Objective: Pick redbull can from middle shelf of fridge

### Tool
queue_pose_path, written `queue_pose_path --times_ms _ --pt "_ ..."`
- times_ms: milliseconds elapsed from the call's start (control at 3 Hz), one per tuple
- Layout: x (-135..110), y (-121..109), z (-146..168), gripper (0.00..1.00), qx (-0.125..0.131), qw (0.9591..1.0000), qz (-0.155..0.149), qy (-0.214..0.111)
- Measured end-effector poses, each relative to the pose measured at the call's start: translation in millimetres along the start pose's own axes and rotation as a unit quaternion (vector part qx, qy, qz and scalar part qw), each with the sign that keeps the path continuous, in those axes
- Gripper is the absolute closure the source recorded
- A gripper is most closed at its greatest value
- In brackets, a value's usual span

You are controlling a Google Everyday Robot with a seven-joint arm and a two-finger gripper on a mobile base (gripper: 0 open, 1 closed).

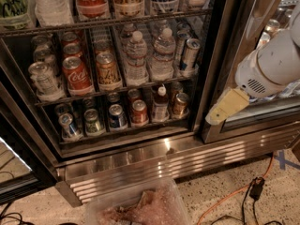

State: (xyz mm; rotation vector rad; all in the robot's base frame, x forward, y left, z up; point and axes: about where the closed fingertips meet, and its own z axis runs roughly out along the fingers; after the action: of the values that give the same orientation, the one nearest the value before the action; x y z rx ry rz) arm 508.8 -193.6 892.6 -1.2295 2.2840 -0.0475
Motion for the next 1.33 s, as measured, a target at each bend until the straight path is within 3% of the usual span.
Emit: queue_pose_path --times_ms 333,667,1000,1333 --pt "-14.6 -17.7 20.2 0.0 0.014 0.9967 0.064 -0.048" --pt "-31.7 -33.5 41.0 0.0 0.032 0.9854 0.132 -0.102" --pt "-51.6 -42.1 61.3 0.0 0.04 0.976 0.163 -0.138" --pt "-54.4 -44.9 60.1 0.0 0.045 0.9747 0.165 -0.144"
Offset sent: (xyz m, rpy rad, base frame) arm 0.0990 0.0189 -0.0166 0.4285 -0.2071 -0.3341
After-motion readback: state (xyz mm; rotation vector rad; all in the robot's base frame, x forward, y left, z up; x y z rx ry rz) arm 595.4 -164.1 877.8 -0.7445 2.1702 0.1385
